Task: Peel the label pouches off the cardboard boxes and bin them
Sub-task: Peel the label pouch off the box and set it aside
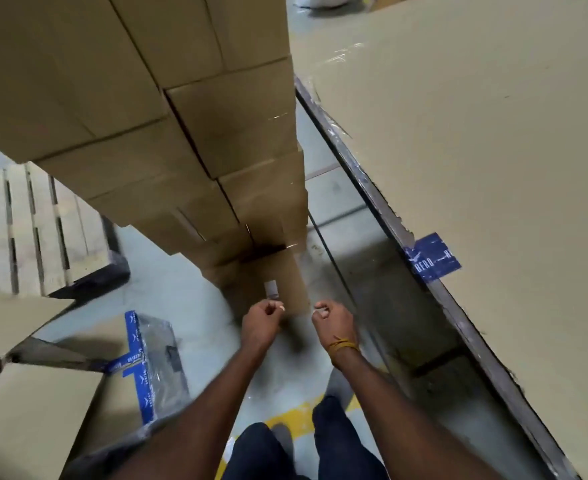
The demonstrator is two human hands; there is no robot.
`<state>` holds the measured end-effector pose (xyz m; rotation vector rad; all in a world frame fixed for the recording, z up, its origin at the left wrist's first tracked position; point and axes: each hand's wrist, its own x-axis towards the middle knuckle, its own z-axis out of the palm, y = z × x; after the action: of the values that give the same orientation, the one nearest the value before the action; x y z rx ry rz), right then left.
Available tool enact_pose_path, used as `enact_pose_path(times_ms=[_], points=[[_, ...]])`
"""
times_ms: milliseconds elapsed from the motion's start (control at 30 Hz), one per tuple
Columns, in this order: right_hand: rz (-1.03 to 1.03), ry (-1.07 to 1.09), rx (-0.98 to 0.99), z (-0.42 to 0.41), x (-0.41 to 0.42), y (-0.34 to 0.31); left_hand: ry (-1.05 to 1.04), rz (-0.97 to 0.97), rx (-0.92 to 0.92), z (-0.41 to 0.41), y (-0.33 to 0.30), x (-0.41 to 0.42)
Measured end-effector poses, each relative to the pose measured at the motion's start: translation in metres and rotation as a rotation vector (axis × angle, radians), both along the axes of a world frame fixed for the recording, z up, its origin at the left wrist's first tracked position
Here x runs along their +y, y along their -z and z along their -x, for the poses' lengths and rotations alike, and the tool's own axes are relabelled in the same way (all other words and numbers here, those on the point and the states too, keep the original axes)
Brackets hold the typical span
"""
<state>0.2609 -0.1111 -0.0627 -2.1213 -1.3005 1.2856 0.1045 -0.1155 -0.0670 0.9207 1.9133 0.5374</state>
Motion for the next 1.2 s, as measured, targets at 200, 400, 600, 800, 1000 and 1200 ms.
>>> enact_pose_path(times_ms=[200,400,600,800,1000,1200], points=[[0.034,-0.036,-0.035,0.022,0.066,0.081,-0.079,0.037,-0.039,0.019,0.074,0.052],[0.077,-0.055,-0.048,0.064,0.127,0.211,-0.048,0.12,-0.001,0.05,0.204,0.105],[0.068,-0.115,-0.088,0.098,0.17,0.341,-0.008,0.132,0.094,0.081,0.336,0.136],[-0.01,-0.155,-0.222,0.111,0.188,0.425,-0.022,0.151,0.23,0.104,0.435,0.155],[0.068,-0.263,-0.305,0.106,0.193,0.474,-0.046,0.199,0.31,0.125,0.484,0.158],[0.14,-0.211,-0.092,0.105,0.192,0.489,-0.063,0.149,0.146,0.141,0.498,0.155]])
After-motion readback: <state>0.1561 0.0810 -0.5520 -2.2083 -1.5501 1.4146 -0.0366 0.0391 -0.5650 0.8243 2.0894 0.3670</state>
